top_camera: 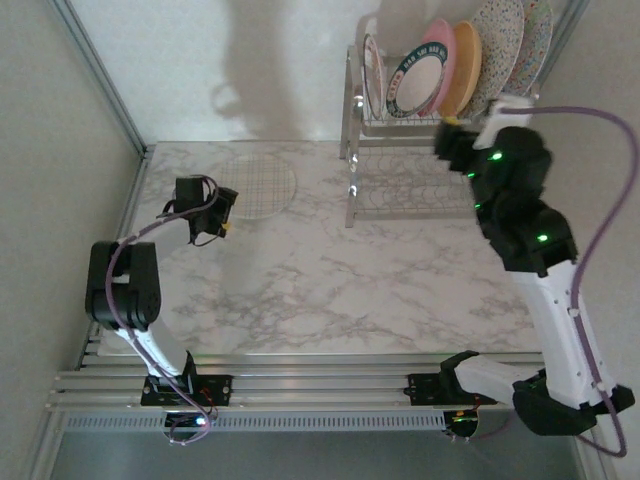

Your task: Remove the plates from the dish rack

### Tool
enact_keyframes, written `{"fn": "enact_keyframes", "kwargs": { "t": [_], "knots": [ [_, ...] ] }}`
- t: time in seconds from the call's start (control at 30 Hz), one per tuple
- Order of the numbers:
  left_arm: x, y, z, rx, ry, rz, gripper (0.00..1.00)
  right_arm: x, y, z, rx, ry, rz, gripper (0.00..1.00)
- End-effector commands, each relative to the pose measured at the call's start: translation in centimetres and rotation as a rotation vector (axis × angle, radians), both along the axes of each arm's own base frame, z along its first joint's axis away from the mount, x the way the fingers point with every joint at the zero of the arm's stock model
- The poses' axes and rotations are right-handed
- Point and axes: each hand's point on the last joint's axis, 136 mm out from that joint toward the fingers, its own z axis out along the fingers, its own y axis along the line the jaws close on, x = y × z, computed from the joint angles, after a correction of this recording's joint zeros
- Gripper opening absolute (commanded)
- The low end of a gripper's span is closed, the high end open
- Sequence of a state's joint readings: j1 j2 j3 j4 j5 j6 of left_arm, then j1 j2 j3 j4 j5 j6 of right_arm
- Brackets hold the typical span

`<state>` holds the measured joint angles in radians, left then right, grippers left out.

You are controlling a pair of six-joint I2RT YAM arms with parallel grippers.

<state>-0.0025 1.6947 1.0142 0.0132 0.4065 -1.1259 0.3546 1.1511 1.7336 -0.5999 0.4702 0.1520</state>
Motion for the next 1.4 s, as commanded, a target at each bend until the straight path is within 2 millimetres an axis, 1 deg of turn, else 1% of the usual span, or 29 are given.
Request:
{"fn": "enact_keyframes", "kwargs": {
  "t": [0.0,0.17,0.23,0.27,0.33,0.4,0.43,0.53,0.7,0.83,0.93,1.0,1.17,1.37],
  "knots": [
    [-0.7,-1.3,4.0,0.039,-0.068,-0.001,0.76,0.1,-4.2,1.3,0.126,-0.015,-0.11,0.81],
    [-0.7,-5.0,10.9,0.055,-0.237,-0.064,0.78,2.7,-9.9,1.9,0.32,-0.081,-0.222,0.79],
    [-0.8,-7.0,14.0,0.071,-0.316,-0.115,0.78,4.1,-11.7,2.2,0.355,-0.111,-0.24,0.78],
    [-0.8,-7.8,15.3,0.079,-0.348,-0.134,0.78,4.8,-12.2,2.4,0.36,-0.127,-0.234,0.78],
    [-1.0,-9.4,18.3,0.091,-0.426,-0.176,0.78,6.5,-12.7,2.9,0.332,-0.178,-0.167,0.78],
    [-1.4,-10.7,20.6,0.1,-0.487,-0.219,0.78,7.5,-13.1,3.6,0.296,-0.241,-0.108,0.78],
    [-1.5,-11.2,21.6,0.106,-0.513,-0.237,0.78,8.0,-13.3,3.6,0.278,-0.26,-0.084,0.78],
    [-2.2,-12.6,24.5,0.109,-0.601,-0.301,0.77,9.4,-14.0,2.8,0.232,-0.268,-0.018,0.77],
    [-4.1,-14.6,29.2,0.122,-0.767,-0.395,0.77,11.1,-13.4,2.1,0.124,-0.287,0.084,0.77],
    [-5.3,-15.7,31.7,0.12,-0.866,-0.444,0.78,12.4,-13.1,0.8,0.086,-0.264,0.123,0.74],
    [-5.7,-16.4,32.9,0.118,-0.904,-0.465,0.79,13.2,-13.5,-0.3,0.083,-0.235,0.117,0.72],
    [-5.8,-16.8,33.6,0.111,-0.925,-0.473,0.78,13.8,-13.8,-1.0,0.082,-0.213,0.11,0.69],
    [-6.4,-18.0,35.7,0.092,-0.989,-0.498,0.78,15.3,-14.0,-2.0,0.101,-0.18,0.128,0.61],
    [-7.1,-18.9,37.7,0.084,-1.048,-0.513,0.78,17.4,-13.6,-2.9,0.107,-0.147,0.151,0.59]
  ]
}}
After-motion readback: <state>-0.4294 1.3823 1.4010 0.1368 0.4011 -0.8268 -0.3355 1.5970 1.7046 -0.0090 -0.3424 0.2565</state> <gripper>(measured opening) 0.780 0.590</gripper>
